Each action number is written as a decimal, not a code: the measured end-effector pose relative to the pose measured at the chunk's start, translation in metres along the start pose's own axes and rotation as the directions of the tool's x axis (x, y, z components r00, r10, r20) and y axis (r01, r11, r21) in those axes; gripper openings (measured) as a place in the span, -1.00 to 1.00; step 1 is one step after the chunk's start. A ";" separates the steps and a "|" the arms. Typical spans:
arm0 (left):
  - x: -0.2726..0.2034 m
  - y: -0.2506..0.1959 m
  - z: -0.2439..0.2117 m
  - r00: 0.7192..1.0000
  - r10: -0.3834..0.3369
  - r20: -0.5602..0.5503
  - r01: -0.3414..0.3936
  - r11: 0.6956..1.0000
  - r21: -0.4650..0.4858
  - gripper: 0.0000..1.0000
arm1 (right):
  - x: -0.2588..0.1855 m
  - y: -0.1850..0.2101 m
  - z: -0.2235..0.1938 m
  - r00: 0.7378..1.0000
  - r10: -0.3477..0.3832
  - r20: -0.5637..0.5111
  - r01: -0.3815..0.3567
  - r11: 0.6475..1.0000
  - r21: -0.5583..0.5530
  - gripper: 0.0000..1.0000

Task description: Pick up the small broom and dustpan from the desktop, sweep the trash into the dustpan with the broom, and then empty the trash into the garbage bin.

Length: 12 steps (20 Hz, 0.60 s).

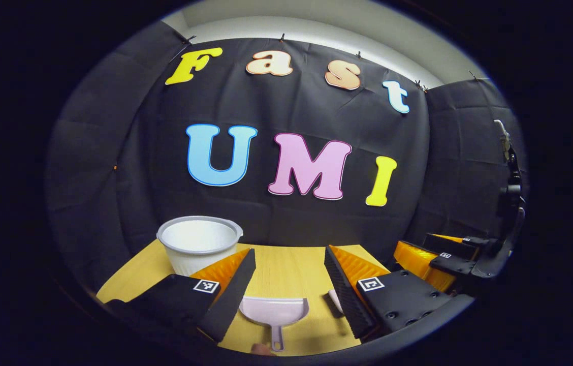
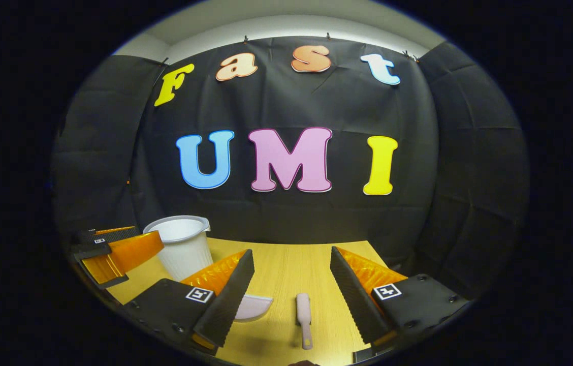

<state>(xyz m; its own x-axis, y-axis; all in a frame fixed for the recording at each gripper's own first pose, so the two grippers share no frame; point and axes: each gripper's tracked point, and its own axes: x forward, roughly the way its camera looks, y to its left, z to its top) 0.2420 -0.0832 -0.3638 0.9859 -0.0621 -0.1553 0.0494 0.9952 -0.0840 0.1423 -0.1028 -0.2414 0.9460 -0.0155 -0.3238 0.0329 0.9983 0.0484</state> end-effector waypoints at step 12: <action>-0.002 0.002 0.011 0.997 0.012 0.081 -0.014 1.000 0.018 0.61 | -0.001 0.005 0.013 0.997 -0.009 0.077 0.013 0.998 -0.059 0.96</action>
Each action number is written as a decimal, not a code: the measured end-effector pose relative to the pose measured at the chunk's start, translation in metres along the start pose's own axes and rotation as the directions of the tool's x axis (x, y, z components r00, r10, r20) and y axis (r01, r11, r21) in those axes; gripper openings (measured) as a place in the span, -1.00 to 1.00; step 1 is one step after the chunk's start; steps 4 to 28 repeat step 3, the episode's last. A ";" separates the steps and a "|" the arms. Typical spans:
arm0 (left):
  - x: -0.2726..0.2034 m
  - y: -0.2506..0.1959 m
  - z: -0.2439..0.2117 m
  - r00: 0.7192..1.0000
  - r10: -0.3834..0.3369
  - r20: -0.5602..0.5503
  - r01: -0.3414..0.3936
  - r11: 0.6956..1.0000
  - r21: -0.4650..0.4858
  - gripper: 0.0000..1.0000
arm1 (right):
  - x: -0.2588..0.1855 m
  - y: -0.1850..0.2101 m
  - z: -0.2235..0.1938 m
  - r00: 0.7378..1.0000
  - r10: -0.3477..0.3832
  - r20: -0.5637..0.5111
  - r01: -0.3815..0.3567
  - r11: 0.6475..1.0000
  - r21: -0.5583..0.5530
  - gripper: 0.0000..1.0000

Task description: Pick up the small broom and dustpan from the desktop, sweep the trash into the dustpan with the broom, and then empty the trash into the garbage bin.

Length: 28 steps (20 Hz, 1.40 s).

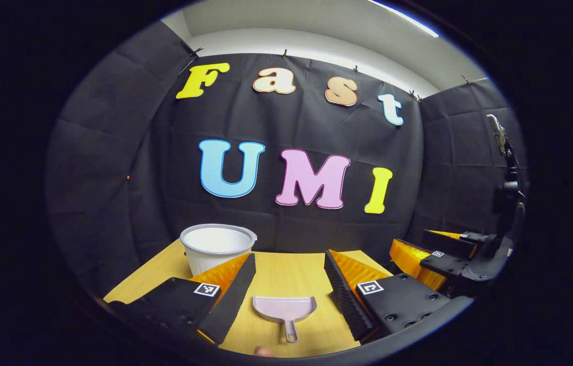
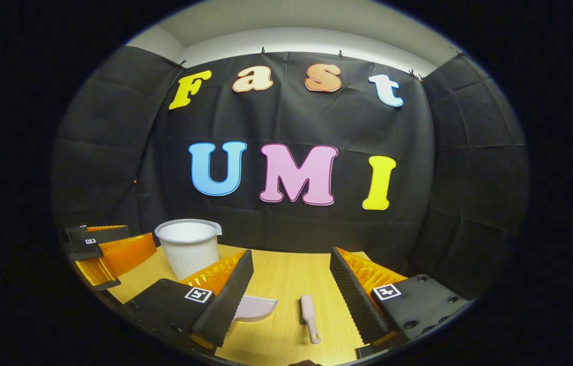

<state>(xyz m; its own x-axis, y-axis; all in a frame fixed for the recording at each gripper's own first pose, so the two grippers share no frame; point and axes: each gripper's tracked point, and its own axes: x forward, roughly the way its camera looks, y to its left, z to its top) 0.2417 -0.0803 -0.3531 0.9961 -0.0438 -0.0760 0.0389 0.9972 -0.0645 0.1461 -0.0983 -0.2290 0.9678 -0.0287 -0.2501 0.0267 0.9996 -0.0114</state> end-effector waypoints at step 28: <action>0.001 -0.001 0.001 1.000 0.001 -0.009 -0.002 1.000 -0.023 0.62 | -0.003 0.005 -0.002 1.000 0.007 -0.016 -0.007 1.000 0.022 0.96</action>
